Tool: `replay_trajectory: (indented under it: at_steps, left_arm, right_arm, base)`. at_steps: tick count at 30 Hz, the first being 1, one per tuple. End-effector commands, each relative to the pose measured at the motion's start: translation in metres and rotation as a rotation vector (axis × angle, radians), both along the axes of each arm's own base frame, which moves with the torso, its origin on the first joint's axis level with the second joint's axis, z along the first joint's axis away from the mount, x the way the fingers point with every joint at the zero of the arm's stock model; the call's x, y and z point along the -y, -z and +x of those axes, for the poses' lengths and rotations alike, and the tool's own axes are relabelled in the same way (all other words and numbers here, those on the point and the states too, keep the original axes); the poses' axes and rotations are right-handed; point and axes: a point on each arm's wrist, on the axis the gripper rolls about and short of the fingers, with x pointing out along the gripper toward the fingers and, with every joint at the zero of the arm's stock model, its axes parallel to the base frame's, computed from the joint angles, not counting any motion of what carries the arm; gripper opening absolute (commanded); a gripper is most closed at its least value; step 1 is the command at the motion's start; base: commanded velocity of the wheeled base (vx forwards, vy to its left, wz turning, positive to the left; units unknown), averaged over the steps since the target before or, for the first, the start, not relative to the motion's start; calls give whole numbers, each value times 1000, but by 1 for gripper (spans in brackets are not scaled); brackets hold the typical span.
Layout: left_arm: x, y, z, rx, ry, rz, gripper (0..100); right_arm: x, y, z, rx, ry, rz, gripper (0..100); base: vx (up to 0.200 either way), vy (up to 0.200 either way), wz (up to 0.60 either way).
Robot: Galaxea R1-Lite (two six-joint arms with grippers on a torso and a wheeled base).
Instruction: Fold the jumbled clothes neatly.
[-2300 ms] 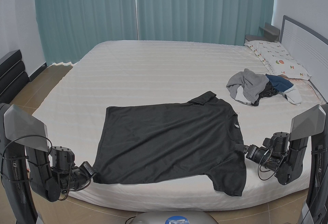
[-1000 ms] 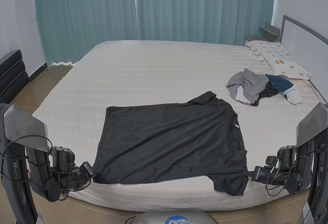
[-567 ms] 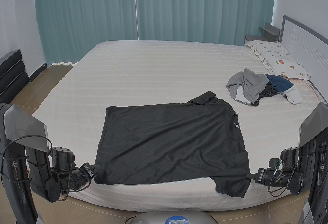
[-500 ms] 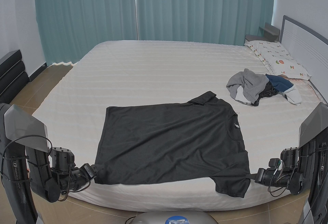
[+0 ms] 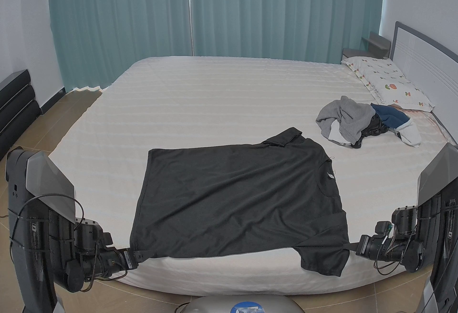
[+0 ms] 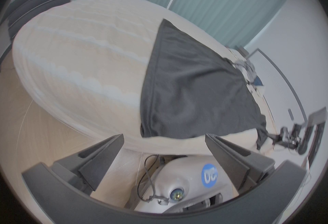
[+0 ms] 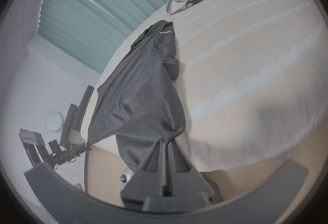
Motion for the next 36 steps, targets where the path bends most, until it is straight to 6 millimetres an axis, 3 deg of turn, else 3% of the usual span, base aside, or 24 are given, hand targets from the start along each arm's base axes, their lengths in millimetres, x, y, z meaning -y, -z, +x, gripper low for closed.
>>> replay_trajectory:
  at_steps: [1,17,27,28,36]
  left_arm:
    - [1,8,-10,-40,115,-6,100]
    - [-2,16,16,43,130,-19,100]
    - [-2,18,20,53,123,-22,100]
    - [-2,18,20,53,123,-22,0]
    - [-8,17,17,34,78,-31,0]
  right_arm:
    - [1,-1,1,11,5,3,0]
    - [0,-2,1,14,8,8,0]
    - [0,-2,0,12,9,9,0]
    - [0,-2,0,12,9,9,0]
    - [0,-3,0,12,9,9,0]
  base:
    - [0,0,0]
    - [0,0,0]
    - [0,0,0]
    - [0,0,0]
    - [0,0,0]
